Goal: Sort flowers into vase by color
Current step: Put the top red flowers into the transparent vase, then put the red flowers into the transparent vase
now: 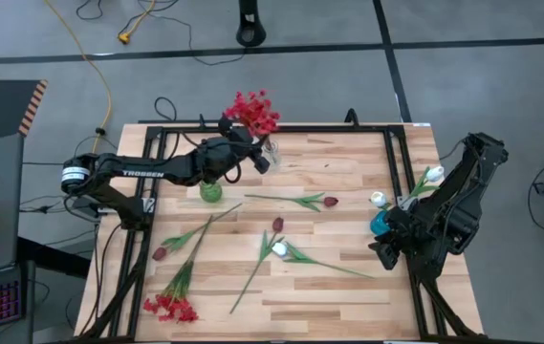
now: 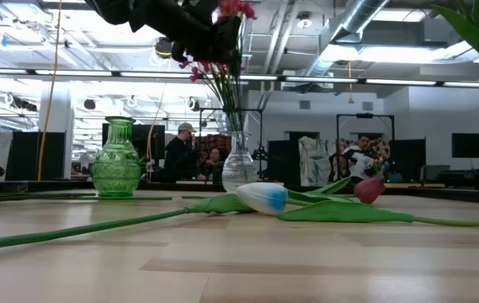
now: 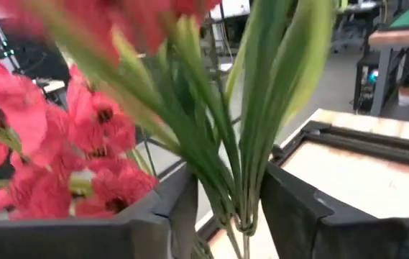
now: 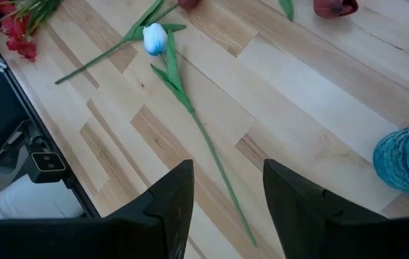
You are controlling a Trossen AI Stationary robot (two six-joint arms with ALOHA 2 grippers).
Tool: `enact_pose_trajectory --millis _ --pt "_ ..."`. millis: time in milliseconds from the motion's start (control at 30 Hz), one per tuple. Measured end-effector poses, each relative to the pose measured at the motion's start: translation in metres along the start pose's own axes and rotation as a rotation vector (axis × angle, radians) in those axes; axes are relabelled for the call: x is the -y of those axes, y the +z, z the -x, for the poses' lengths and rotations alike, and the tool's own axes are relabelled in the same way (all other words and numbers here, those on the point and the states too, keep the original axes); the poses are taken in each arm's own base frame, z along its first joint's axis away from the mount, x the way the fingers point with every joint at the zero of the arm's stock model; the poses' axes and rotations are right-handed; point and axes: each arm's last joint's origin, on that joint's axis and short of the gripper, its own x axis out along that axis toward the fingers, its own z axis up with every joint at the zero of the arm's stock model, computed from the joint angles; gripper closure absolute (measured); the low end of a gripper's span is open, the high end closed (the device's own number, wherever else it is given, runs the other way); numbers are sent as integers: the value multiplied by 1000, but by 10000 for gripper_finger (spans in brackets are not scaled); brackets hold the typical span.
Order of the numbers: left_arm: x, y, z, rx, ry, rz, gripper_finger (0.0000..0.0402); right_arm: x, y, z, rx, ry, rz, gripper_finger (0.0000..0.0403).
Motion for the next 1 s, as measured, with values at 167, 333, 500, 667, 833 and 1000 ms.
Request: enact_pose_trajectory --millis 167,333,500,667,833,1000 --pt "1 -8 0 -71 -9 -15 232 0 0 0 0 0 0 207" --pt "1 -15 1 -132 -15 -56 211 0 0 0 -1 0 0 207" --pt "1 -22 3 -203 -23 -104 207 0 0 0 -1 0 0 207" --pt "5 -26 6 -242 -39 -119 207 0 0 0 -1 0 -1 207" --pt "13 -27 12 -250 -68 -126 207 0 0 0 -2 1 -1 207" --pt "22 -25 22 -251 -111 -141 207 0 0 0 -2 2 -2 207"
